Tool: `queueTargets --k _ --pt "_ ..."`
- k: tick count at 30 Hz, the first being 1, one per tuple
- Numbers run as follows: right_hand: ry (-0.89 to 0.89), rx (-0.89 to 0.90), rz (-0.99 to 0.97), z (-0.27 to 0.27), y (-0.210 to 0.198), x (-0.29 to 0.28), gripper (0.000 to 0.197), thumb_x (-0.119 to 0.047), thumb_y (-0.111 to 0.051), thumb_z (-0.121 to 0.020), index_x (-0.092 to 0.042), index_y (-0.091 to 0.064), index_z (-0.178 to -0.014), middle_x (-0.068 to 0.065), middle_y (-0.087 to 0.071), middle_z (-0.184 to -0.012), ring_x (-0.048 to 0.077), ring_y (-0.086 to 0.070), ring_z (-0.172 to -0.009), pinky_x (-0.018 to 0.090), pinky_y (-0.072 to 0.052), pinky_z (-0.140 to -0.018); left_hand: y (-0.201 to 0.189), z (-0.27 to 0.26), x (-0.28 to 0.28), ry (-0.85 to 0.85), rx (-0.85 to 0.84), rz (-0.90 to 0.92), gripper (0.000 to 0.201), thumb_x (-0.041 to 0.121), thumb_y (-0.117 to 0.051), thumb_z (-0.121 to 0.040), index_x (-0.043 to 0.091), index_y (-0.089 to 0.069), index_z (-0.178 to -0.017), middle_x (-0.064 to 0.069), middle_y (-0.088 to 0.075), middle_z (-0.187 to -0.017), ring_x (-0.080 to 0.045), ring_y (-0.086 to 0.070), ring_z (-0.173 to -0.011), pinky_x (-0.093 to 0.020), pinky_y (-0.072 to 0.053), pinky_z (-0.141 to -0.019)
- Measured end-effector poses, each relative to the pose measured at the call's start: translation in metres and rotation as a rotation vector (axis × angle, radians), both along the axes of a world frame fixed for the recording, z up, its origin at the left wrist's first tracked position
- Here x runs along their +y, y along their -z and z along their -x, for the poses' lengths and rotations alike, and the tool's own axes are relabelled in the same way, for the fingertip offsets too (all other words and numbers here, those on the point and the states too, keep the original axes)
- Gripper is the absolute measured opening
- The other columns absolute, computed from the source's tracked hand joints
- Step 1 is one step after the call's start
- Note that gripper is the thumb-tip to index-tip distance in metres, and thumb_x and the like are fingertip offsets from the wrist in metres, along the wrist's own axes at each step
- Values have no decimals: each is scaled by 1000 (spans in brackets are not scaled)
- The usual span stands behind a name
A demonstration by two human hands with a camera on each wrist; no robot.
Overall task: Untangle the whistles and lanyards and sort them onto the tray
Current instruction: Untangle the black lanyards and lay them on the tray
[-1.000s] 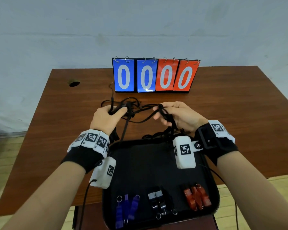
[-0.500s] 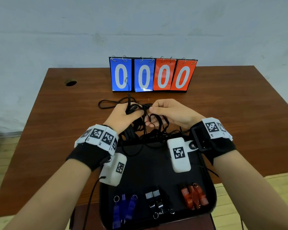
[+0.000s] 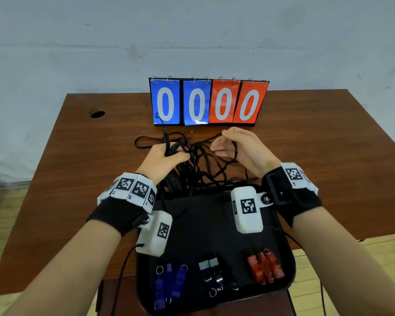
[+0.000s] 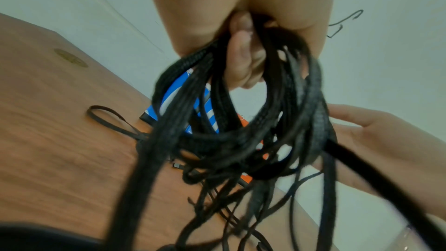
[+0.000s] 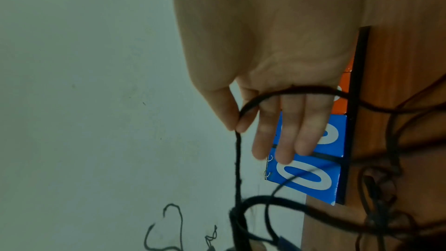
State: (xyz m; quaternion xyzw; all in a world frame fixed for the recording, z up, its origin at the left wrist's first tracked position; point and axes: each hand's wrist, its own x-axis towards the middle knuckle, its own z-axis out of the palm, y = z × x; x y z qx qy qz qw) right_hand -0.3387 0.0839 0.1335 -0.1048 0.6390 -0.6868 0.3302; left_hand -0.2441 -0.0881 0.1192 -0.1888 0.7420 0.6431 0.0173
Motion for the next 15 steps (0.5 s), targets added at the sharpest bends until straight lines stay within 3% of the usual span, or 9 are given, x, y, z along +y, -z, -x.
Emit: queueTargets --k 2,6,12,15 --pt "59 -30 54 1 0 1 29 -14 -41 -97 -12 -53 -71 1 -69 -68 17 -68 -72 27 -56 -74 0 -1 1 9 -1 4 22 7 -58 -86 13 -51 -66 -3 -47 -67 -24 -50 -78 -28 -41 -76" --pt "180 -68 128 -2 1 1 27 -15 -37 -98 -10 -49 -75 1 -67 -61 16 -68 -59 26 -58 -64 -3 -3 5 7 3 14 23 5 -53 -88 19 -54 -69 -7 -47 -72 -22 -49 -76 -18 -41 -65" --pt "754 -119 398 21 9 21 17 -17 -33 -100 -8 -48 -96 6 -68 -66 17 -69 -59 26 -58 -61 -5 -8 -3 -30 -8 70 17 4 -49 -88 14 -53 -74 -11 -45 -84 -21 -43 -79 -20 -37 -64" --pt "984 -102 325 30 17 34 15 -17 -34 -100 -9 -47 -103 7 -60 -75 13 -63 -59 25 -55 -64 -3 -10 -8 -75 -31 59 23 5 -49 -87 18 -55 -70 -9 -47 -77 -22 -46 -76 -23 -37 -66"
